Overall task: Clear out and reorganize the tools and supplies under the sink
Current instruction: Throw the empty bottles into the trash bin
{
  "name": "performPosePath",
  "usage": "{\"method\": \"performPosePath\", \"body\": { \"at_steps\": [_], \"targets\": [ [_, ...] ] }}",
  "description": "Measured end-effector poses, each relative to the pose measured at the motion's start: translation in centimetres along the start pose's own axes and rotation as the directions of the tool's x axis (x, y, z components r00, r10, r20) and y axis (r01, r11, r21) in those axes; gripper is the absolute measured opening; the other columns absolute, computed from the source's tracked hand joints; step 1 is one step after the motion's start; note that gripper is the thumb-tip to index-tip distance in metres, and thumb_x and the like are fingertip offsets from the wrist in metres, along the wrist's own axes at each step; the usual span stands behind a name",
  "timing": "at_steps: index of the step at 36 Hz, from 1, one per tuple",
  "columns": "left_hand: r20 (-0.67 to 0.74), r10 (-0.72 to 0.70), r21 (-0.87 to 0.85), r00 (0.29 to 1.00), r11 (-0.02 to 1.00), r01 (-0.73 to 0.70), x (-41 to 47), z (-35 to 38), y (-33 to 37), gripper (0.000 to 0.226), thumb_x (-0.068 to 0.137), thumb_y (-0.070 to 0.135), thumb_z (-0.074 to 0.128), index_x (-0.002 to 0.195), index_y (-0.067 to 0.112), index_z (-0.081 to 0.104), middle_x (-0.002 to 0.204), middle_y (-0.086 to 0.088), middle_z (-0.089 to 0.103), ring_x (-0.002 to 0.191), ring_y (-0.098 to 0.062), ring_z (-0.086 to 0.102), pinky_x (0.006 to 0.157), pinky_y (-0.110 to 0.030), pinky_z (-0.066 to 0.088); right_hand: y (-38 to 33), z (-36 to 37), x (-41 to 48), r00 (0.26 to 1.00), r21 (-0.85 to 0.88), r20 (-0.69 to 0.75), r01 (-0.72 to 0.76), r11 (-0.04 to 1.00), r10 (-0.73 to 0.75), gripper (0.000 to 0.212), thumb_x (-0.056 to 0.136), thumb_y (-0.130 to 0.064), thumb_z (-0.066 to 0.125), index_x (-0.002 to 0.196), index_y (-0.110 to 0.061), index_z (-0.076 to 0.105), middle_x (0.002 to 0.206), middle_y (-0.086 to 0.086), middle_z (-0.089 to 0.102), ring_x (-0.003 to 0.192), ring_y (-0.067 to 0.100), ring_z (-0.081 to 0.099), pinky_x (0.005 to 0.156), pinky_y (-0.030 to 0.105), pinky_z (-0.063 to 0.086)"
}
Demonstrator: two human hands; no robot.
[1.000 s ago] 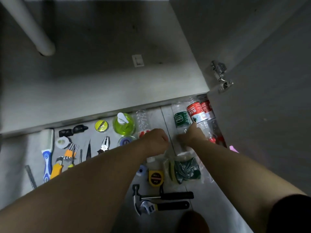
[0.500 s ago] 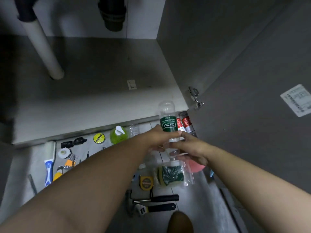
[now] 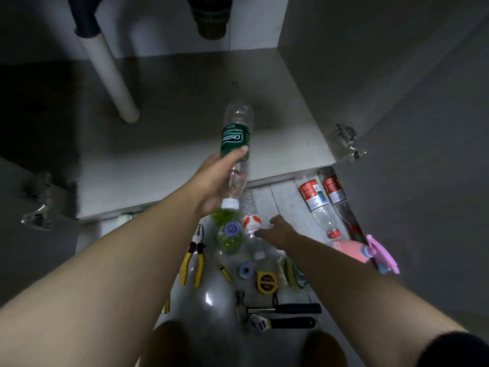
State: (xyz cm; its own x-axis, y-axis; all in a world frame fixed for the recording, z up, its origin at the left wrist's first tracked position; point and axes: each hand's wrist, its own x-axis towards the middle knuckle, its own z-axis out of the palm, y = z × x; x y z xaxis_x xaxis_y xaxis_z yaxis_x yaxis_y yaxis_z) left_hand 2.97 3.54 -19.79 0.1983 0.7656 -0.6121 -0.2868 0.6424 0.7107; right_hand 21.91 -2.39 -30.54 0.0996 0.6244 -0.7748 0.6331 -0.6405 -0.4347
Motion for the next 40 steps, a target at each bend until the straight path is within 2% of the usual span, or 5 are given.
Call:
{"method": "performPosePath", "body": {
  "at_steps": [8, 14, 21, 30, 40],
  "targets": [
    [0.003, -0.041, -0.109, 0.999, 0.993, 0.041, 1.7, -2.0, -0.7, 0.057, 0.085, 0.048, 0.078, 0.130, 0.016, 0.062, 0.103, -0.004, 0.073, 0.078, -0.015, 0.073, 0.066, -0.031, 0.058, 0.2, 4.8, 4.4, 0.989, -0.052, -0.141, -0.057, 0.997, 0.050, 0.087, 0.075, -0.045, 0.082, 0.142, -0.016, 0.034, 0.136, 0.012, 0.044, 0.121, 0.033, 0.053, 0.099, 0.043, 0.050],
    [-0.003, -0.060, -0.122, 0.998, 0.991, 0.059, 2.1, -1.7, -1.5, 0.066, 0.083, 0.058, 0.075, 0.129, 0.015, 0.056, 0.107, -0.013, 0.078, 0.098, -0.027, 0.076, 0.079, -0.035, 0.061, 0.5, 4.7, 5.7, 0.996, -0.025, -0.075, -0.057, 0.998, 0.055, 0.088, 0.074, -0.048, 0.082, 0.142, -0.015, 0.037, 0.131, 0.010, 0.054, 0.110, 0.026, 0.057, 0.085, 0.035, 0.049],
    [0.033, -0.079, -0.120, 0.996, 0.989, 0.082, 0.9, 0.9, -0.8, 0.056, 0.088, 0.046, 0.075, 0.129, 0.012, 0.058, 0.113, -0.015, 0.071, 0.085, -0.023, 0.073, 0.076, -0.034, 0.061, -0.5, -0.7, 1.9, 0.997, -0.040, -0.061, -0.054, 0.998, 0.051, 0.092, 0.077, -0.049, 0.077, 0.146, -0.008, 0.033, 0.131, 0.015, 0.055, 0.115, 0.032, 0.060, 0.082, 0.038, 0.054],
    [0.145, -0.044, 0.141, 0.988, 0.990, 0.023, -6.4, 10.0, 1.4, 0.045, 0.087, 0.011, 0.075, 0.126, 0.005, 0.054, 0.101, -0.013, 0.062, 0.073, -0.020, 0.066, 0.075, -0.041, 0.062, -0.6, -14.6, -11.6, 0.999, 0.133, -0.009, -0.044, 0.990, 0.046, 0.060, 0.075, -0.050, 0.074, 0.122, -0.019, 0.054, 0.115, 0.011, 0.057, 0.074, 0.028, 0.068, 0.057, 0.031, 0.054],
    [0.235, -0.127, 0.562, 0.964, 0.827, -0.028, -17.4, 16.4, -1.0, 0.066, 0.078, 0.036, 0.088, 0.126, 0.012, 0.050, 0.121, -0.017, 0.064, 0.091, -0.030, 0.077, 0.057, -0.026, 0.057, 8.5, -19.9, -30.0, 0.966, 0.160, -0.253, 0.091, 0.983, -0.048, 0.055, 0.082, -0.056, 0.073, 0.106, -0.016, 0.044, 0.071, 0.012, 0.063, 0.040, 0.017, 0.051, 0.041, 0.021, 0.043]
  ]
}}
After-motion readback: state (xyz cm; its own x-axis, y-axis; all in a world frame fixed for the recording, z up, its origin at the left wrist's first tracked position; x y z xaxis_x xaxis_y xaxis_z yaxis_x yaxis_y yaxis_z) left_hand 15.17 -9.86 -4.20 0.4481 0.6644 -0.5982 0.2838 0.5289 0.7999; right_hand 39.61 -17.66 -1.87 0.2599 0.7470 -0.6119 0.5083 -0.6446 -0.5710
